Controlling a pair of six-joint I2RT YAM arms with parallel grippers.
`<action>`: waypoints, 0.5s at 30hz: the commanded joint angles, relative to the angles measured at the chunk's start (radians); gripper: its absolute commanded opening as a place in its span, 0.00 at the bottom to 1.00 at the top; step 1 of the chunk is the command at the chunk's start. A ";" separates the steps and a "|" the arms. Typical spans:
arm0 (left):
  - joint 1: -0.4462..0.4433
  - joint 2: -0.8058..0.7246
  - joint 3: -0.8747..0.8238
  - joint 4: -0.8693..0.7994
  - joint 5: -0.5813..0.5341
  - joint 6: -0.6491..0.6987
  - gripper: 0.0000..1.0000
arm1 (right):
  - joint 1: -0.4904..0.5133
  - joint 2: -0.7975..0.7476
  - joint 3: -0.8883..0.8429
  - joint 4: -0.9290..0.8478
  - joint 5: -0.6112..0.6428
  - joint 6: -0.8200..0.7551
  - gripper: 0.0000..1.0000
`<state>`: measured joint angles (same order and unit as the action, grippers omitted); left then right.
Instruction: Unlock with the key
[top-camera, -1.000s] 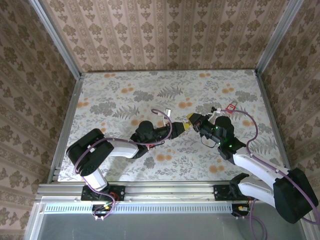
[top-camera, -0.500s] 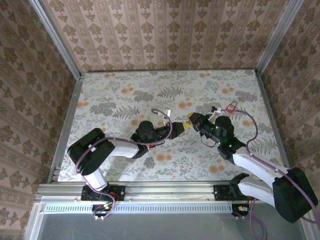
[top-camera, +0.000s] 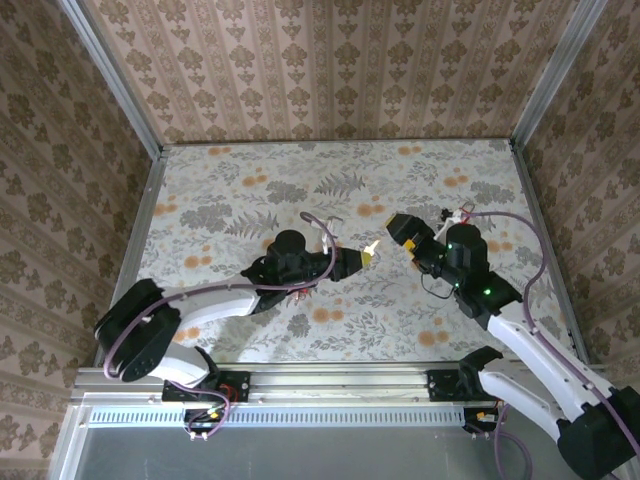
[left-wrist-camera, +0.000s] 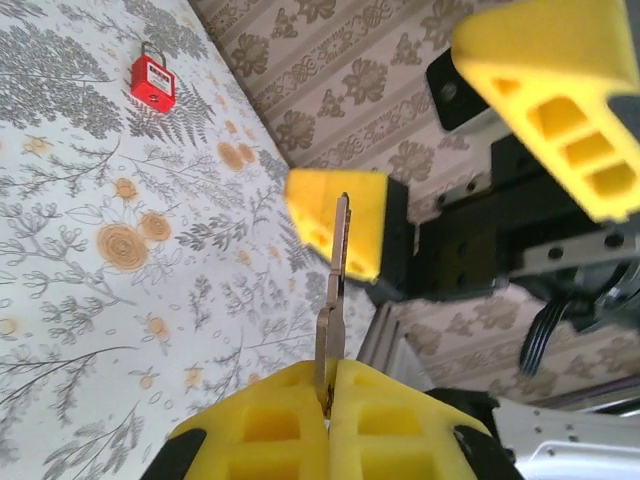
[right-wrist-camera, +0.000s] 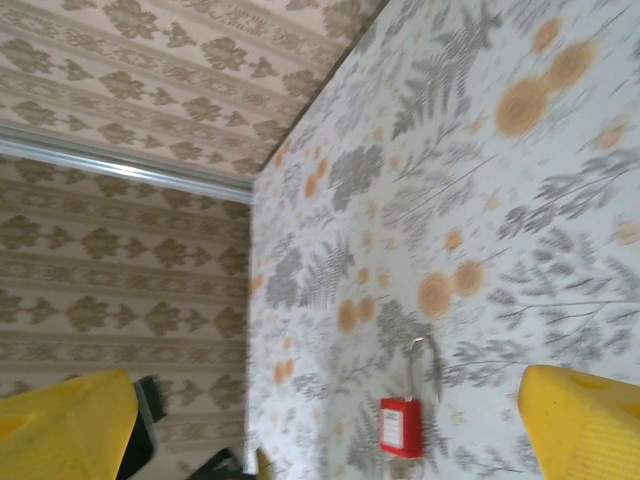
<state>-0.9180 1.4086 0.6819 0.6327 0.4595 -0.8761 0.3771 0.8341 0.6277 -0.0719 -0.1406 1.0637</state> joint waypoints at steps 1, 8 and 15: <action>-0.004 -0.049 0.042 -0.278 -0.012 0.224 0.00 | -0.034 -0.009 0.083 -0.309 0.083 -0.177 1.00; -0.001 -0.087 0.083 -0.452 -0.008 0.354 0.00 | -0.169 0.099 0.268 -0.606 0.217 -0.427 1.00; -0.003 -0.115 0.075 -0.494 -0.034 0.384 0.00 | -0.337 0.398 0.395 -0.628 0.349 -0.599 1.00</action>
<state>-0.9184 1.3251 0.7288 0.1768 0.4423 -0.5434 0.0837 1.1351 0.9718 -0.6315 0.1066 0.5854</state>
